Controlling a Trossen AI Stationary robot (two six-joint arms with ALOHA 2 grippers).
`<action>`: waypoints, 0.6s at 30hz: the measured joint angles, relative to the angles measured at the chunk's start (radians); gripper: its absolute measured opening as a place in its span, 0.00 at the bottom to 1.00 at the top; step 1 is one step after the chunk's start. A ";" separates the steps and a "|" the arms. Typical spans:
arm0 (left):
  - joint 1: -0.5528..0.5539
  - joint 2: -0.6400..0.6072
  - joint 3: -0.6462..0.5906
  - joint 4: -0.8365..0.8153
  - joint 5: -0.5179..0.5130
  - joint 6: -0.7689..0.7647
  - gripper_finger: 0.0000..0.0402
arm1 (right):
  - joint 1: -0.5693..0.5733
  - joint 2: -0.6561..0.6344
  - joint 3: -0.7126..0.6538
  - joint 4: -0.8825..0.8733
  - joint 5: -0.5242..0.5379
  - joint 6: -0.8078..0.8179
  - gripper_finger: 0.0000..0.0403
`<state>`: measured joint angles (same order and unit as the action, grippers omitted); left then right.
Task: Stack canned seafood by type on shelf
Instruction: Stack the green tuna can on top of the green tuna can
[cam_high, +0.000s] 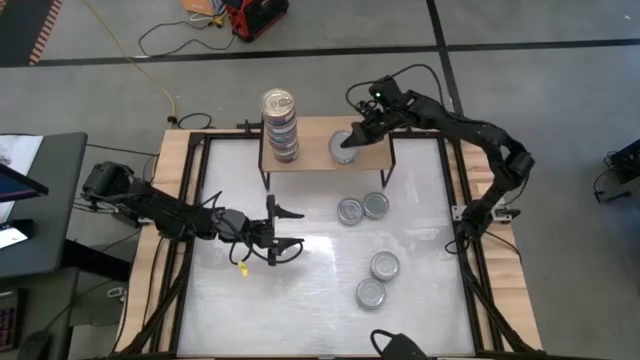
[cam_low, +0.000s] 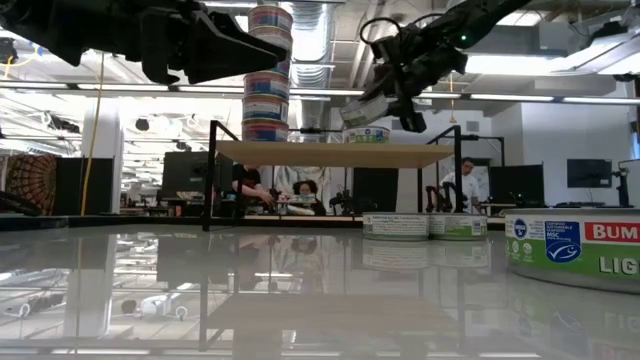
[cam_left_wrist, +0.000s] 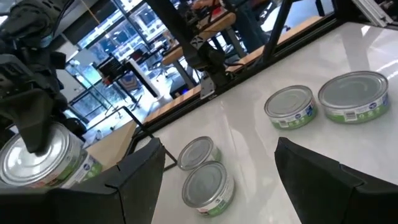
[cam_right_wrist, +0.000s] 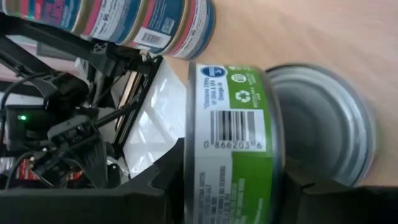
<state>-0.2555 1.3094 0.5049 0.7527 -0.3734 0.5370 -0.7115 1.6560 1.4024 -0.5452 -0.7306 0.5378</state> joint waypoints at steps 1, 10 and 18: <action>-0.002 0.000 0.000 0.002 -0.002 -0.001 0.72 | 0.002 0.003 0.000 0.002 -0.004 0.002 0.45; -0.027 0.000 0.000 0.004 -0.024 -0.010 0.72 | -0.026 0.007 0.001 0.005 -0.008 -0.012 0.40; -0.041 0.000 0.000 -0.002 -0.040 -0.007 0.72 | -0.075 0.006 0.001 -0.011 -0.001 -0.021 0.51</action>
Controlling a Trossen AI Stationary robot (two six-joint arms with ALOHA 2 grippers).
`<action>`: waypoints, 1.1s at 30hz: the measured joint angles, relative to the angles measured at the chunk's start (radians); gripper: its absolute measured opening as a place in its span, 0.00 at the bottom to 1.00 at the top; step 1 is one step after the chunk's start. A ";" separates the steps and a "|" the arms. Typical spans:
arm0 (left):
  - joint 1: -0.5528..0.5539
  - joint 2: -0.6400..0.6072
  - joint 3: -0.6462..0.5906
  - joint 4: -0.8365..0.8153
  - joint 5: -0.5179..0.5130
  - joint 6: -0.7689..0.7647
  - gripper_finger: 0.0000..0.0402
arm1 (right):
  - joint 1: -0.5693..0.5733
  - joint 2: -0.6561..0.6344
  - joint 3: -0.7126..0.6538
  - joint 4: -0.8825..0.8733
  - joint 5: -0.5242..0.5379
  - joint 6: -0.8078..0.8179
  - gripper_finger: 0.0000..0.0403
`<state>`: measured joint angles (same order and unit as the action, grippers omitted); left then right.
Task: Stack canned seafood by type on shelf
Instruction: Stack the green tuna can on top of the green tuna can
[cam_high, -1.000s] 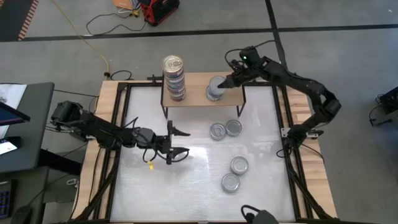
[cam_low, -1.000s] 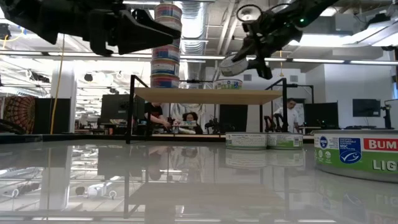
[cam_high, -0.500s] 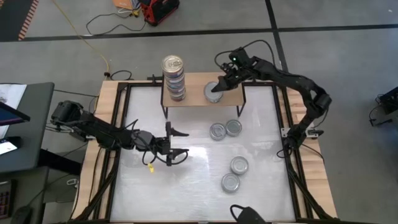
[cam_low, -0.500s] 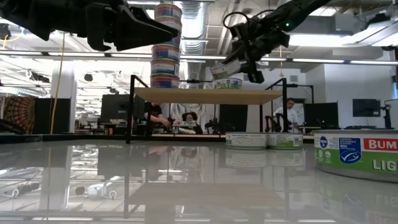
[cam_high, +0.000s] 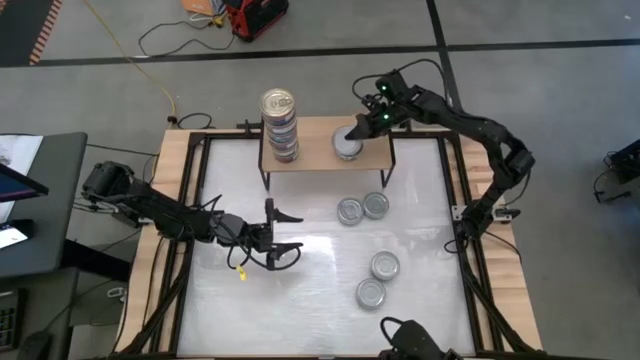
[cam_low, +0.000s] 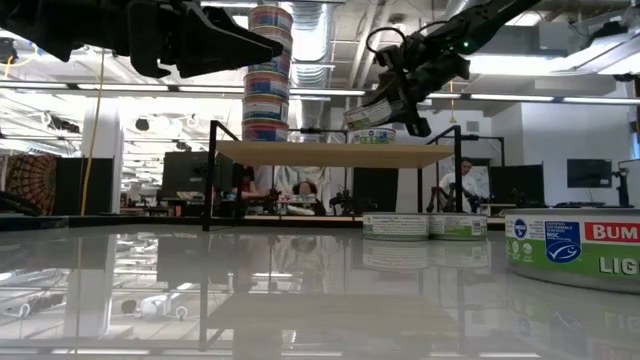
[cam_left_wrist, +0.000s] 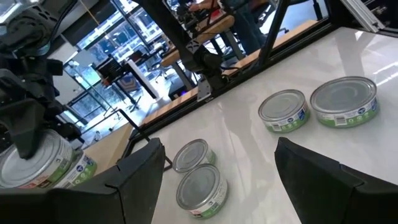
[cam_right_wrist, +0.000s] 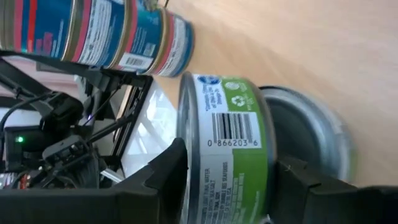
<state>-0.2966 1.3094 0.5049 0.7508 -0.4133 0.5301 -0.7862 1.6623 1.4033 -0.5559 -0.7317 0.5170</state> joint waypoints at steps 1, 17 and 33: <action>0.000 0.000 0.000 -0.001 0.000 0.000 0.72 | -0.005 0.000 0.000 -0.010 0.000 -0.006 0.52; 0.000 0.000 0.000 -0.007 0.000 0.008 0.72 | -0.022 0.000 0.000 -0.051 -0.001 -0.077 0.54; 0.000 0.000 0.000 -0.031 -0.015 0.008 0.72 | -0.041 -0.001 0.016 -0.143 0.016 -0.108 0.78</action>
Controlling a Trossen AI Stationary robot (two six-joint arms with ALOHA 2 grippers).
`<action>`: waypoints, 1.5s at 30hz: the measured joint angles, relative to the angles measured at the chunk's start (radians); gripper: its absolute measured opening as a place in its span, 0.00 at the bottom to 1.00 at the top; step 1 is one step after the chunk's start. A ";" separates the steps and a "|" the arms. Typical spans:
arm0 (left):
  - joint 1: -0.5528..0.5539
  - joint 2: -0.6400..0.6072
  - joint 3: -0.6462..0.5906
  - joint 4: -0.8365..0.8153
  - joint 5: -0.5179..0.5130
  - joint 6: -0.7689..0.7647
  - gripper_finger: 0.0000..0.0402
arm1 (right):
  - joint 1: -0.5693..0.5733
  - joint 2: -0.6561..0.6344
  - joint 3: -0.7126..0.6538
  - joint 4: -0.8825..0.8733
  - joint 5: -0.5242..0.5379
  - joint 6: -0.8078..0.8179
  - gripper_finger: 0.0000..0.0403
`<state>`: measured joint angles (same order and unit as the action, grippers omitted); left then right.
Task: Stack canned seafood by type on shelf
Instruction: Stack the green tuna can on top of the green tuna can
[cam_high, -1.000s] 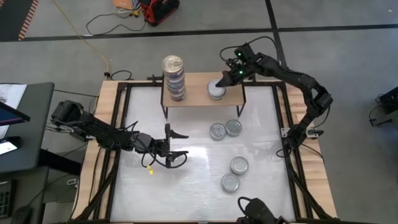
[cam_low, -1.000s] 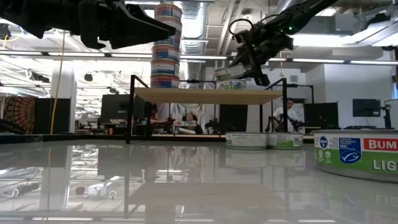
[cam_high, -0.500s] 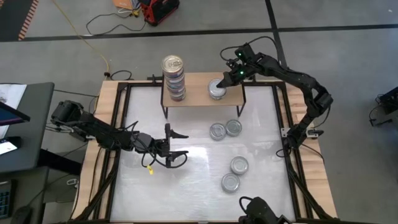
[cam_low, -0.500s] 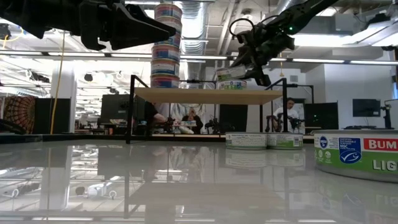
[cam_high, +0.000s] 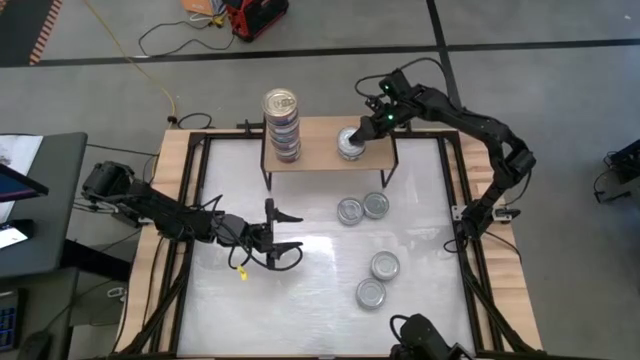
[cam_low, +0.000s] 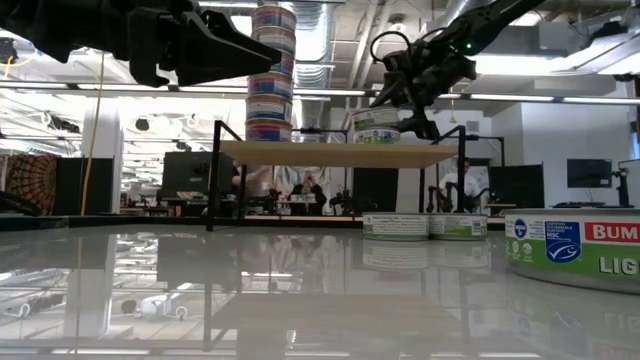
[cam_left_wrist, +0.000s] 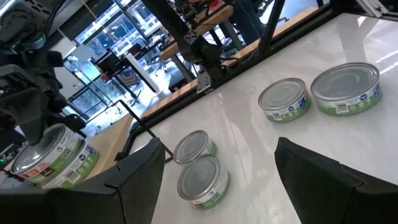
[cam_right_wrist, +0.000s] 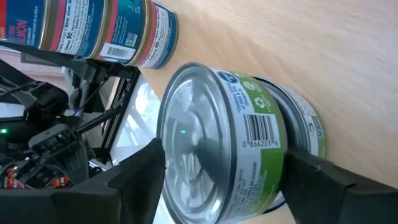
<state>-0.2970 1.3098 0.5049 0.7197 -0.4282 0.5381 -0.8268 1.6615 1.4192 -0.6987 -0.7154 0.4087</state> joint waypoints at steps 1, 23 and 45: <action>0.000 0.000 0.000 0.000 0.000 0.000 0.72 | 0.000 0.000 0.013 -0.013 0.004 0.000 0.78; -0.003 0.000 0.000 -0.009 -0.009 -0.050 0.72 | 0.000 -0.034 0.177 -0.379 0.348 -0.188 0.77; 0.088 0.037 0.151 -0.303 0.033 -0.421 0.72 | 0.698 -0.579 -0.365 -0.104 0.916 -0.042 0.77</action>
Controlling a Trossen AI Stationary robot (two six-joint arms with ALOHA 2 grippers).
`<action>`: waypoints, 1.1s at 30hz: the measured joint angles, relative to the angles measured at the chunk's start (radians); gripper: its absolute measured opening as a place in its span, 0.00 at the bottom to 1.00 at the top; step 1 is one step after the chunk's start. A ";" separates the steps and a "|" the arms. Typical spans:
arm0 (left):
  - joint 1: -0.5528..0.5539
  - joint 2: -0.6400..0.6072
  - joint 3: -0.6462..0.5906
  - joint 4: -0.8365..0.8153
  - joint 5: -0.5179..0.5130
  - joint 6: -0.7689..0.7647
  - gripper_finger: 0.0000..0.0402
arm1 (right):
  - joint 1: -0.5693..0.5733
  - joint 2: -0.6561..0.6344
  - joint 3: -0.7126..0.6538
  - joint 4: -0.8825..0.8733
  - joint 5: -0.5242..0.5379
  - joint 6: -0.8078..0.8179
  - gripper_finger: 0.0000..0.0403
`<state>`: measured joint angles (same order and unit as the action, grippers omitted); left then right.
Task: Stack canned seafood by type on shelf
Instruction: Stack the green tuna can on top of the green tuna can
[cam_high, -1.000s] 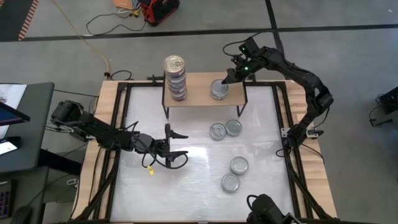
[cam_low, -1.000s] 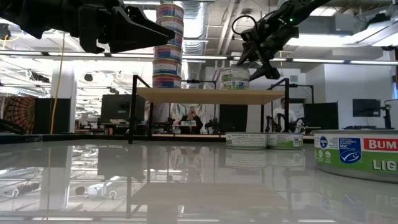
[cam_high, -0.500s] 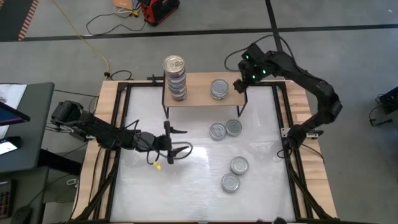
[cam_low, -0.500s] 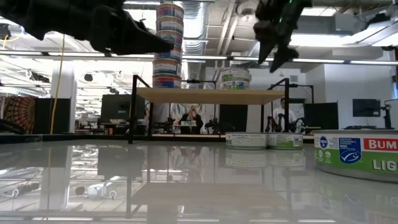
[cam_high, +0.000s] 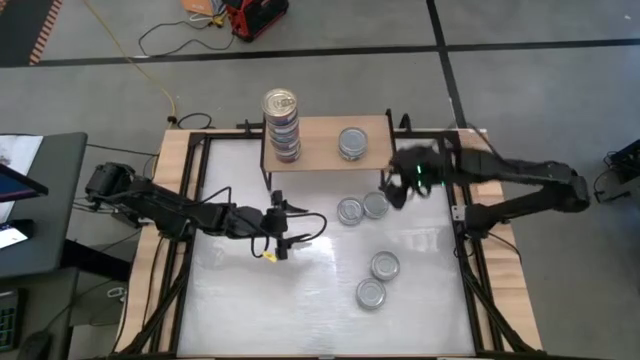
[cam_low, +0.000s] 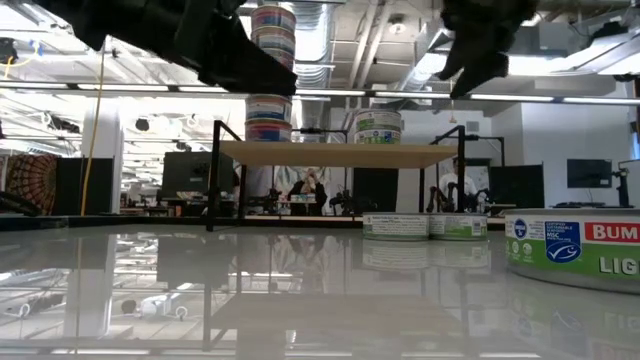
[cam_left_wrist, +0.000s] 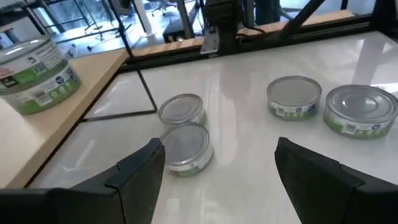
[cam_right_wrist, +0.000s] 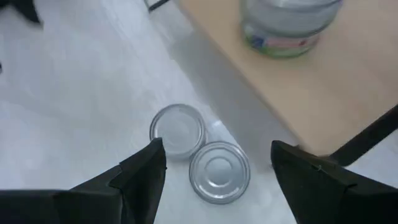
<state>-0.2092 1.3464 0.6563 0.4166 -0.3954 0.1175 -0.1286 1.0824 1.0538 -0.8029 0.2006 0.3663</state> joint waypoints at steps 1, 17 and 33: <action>-0.003 0.002 0.000 -0.020 0.001 -0.011 0.72 | 0.045 -0.015 -0.029 0.025 0.034 0.009 0.77; -0.003 0.005 -0.001 -0.135 -0.029 -0.151 0.72 | 0.478 0.098 -0.271 0.437 0.325 -0.076 0.77; 0.055 0.285 0.144 -0.061 0.033 -0.041 0.72 | 0.578 0.176 -0.358 0.608 0.385 0.037 0.77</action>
<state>-0.1538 1.6319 0.8002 0.3554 -0.3622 0.0765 0.4489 1.2580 0.6962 -0.1954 0.5859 0.4035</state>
